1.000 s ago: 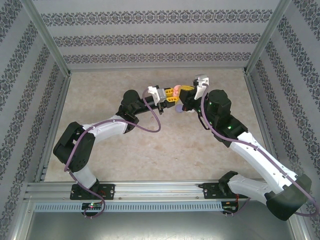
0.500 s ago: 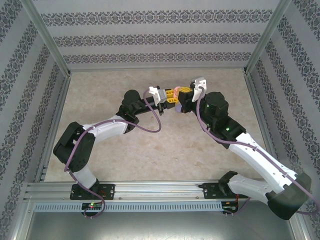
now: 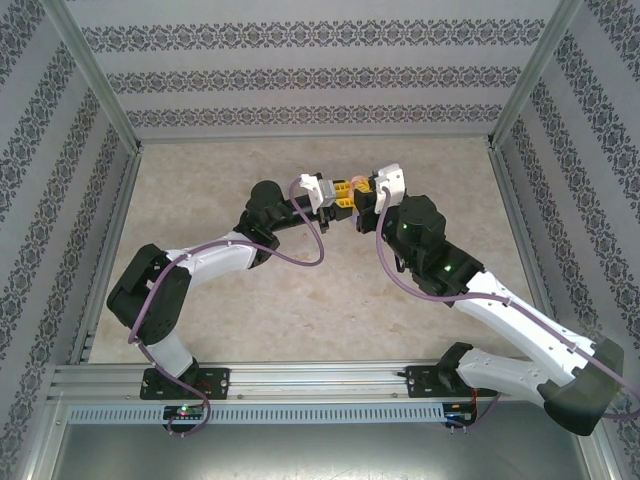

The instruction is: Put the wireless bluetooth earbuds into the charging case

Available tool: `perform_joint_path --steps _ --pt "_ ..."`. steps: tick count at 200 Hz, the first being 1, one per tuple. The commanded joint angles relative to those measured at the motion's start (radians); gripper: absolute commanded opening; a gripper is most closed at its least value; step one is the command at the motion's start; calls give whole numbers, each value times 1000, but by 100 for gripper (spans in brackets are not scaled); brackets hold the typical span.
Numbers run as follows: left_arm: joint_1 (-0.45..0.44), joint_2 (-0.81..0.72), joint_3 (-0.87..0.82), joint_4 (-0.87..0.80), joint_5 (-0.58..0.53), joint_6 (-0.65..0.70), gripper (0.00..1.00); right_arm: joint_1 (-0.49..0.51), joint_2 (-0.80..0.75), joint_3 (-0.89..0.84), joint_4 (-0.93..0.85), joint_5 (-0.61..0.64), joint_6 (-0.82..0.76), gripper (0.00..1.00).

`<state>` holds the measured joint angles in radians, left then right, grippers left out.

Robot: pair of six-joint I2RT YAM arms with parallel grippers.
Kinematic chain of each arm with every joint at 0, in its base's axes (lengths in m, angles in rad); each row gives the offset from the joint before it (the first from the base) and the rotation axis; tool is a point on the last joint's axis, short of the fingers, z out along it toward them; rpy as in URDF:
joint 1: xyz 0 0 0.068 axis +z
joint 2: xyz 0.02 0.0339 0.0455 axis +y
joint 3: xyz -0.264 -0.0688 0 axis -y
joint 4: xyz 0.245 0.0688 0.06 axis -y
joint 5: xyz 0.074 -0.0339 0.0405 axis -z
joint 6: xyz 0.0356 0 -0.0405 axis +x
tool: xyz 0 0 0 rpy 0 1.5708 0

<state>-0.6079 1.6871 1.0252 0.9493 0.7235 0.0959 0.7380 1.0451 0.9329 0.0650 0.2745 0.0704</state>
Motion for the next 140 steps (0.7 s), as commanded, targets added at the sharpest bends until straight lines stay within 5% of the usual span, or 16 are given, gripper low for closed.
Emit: perform_joint_path --steps 1,140 --pt "-1 -17 38 139 -81 -43 0 44 48 -19 -140 -47 9 6" --pt "-4 80 -9 223 -98 -102 0 83 207 268 -370 151 214 49"
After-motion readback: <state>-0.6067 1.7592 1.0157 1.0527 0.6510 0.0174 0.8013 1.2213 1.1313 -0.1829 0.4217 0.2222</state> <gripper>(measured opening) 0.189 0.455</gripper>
